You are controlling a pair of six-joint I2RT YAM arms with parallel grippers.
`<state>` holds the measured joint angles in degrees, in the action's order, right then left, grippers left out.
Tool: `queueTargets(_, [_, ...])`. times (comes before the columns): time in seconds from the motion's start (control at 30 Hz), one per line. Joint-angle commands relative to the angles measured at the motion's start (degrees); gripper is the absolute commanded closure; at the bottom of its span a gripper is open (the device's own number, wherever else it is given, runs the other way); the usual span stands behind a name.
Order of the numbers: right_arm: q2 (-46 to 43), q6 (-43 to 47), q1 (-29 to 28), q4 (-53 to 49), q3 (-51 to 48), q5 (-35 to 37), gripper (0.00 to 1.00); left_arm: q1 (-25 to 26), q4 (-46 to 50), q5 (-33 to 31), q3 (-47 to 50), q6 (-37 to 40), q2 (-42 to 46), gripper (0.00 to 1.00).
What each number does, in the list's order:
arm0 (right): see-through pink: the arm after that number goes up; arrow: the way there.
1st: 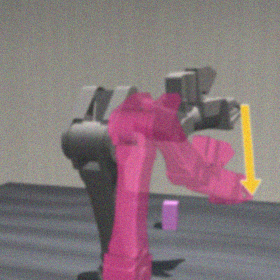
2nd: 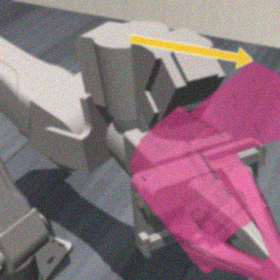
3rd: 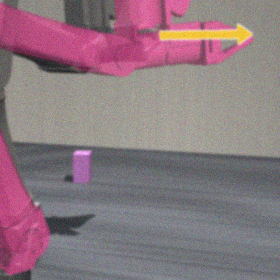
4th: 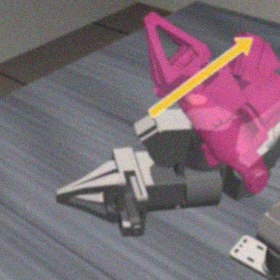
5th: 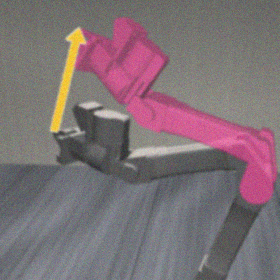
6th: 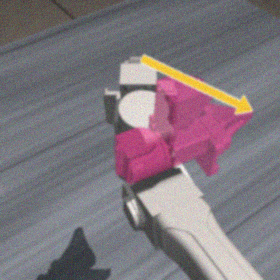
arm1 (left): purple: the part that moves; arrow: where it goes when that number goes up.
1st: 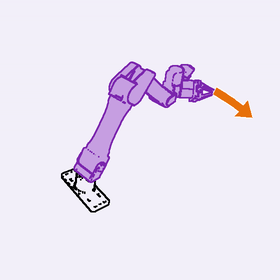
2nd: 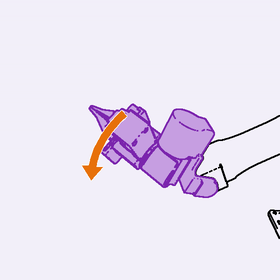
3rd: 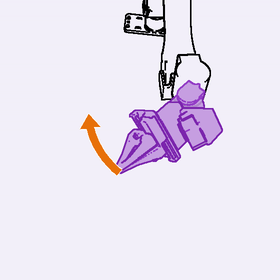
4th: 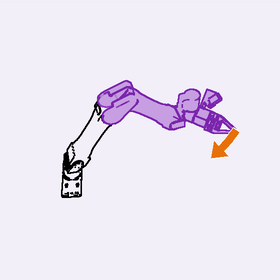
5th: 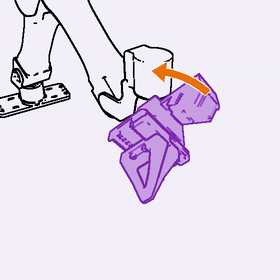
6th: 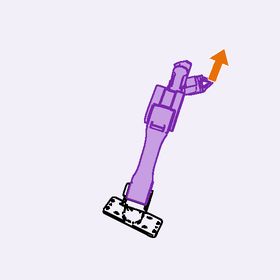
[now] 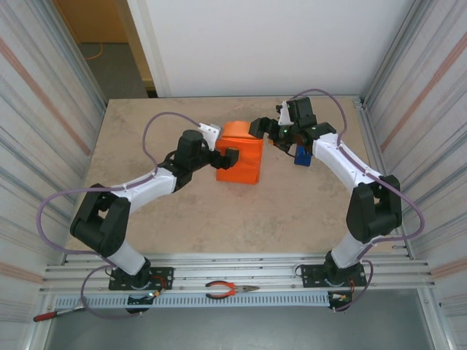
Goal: Wrap the gift box in paper
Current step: Fold the wrapping paper for the gift box.
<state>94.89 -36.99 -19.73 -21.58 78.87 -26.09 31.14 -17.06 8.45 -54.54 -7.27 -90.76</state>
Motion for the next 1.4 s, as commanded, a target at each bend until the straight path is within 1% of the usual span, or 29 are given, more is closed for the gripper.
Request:
queueTargets(0.0, [0.7,-1.1,0.4,1.1,0.5,-1.8,0.07,-0.5,-2.3,0.4,-1.8,0.7,1.1,0.01])
queueTargets(0.4, [1.0,-1.7,0.2,1.5,0.4,-2.3,0.08,-0.6,-3.5,1.7,-2.3,-0.4,2.1,0.01])
queueTargets(0.57, [1.3,-1.9,0.2,1.9,0.3,-2.4,0.08,-0.6,-2.5,1.5,-3.5,0.4,1.4,0.01])
queueTargets(0.73, [1.2,-2.0,0.0,2.0,0.3,-2.5,0.09,-0.8,-2.0,0.5,-4.0,1.4,-0.5,0.01])
queueTargets(0.93, [0.1,-2.1,0.0,2.1,0.2,-2.2,0.08,-0.7,-2.1,-4.3,-4.6,3.2,-3.8,0.01])
queueTargets(1.1, [-3.4,-2.0,0.0,2.3,-1.6,1.1,0.06,-0.8,-1.6,-8.1,-5.2,3.7,-6.4,0.01])
queueTargets(1.2, [-5.6,-1.4,-0.7,2.5,-4.0,4.2,0.01,-0.8,-1.3,-8.2,-5.3,3.6,-6.5,0.01])
queueTargets(1.3, [-6.8,0.8,-2.7,1.2,-5.5,8.1,0.0,-0.6,-1.1,-7.5,-5.3,3.2,-6.0,0.01])
queueTargets(1.37, [-6.9,3.0,-4.9,-0.4,-6.0,13.0,0.0,-0.6,-0.9,-7.0,-5.3,3.1,-5.6,0.01])
